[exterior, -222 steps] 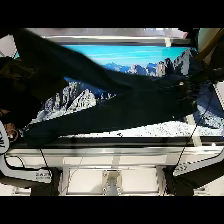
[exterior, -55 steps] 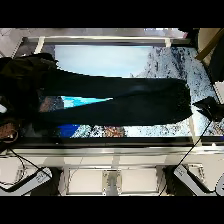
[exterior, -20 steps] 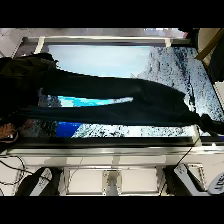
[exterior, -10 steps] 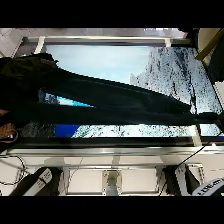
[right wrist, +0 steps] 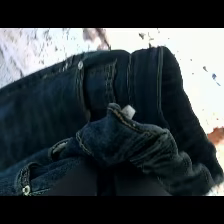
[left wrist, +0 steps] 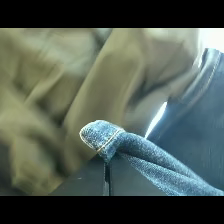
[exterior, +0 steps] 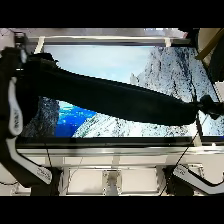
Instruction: Fold the clothes and pants, and hang the long-sleeved shirts on hangers.
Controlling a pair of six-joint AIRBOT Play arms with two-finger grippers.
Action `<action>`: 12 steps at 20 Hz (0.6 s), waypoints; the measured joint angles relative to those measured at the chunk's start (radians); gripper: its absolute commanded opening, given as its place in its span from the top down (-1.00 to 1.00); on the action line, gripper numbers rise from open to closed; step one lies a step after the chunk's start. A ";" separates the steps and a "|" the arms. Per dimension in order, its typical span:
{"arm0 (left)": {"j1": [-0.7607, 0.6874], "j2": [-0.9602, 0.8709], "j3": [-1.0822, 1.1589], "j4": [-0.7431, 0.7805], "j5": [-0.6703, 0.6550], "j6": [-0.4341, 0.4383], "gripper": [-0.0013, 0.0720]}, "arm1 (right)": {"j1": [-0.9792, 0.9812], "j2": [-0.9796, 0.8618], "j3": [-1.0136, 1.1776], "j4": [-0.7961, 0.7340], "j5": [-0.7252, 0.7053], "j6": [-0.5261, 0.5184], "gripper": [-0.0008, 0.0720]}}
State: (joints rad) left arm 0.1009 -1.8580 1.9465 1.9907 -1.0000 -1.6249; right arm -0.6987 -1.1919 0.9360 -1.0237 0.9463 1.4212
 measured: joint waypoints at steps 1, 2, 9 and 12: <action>-0.014 -0.050 0.033 0.018 0.014 -0.006 0.92 | 0.026 -0.037 0.001 0.002 -0.062 0.008 0.88; -0.024 -0.091 0.055 0.030 0.036 -0.019 0.92 | 0.051 -0.071 0.001 0.005 -0.116 0.016 0.88; -0.058 -0.223 0.109 0.074 0.169 -0.171 -1.00 | 0.118 -0.205 0.003 0.026 -0.405 0.132 -0.48; -0.073 -0.195 0.114 0.074 0.182 -0.198 -0.96 | 0.112 -0.203 0.045 0.000 -0.387 0.146 -0.48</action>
State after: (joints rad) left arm 0.0280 -2.0525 2.0602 2.0651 -0.8185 -1.8233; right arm -0.5865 -1.3945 0.9813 -1.0233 0.5591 1.5673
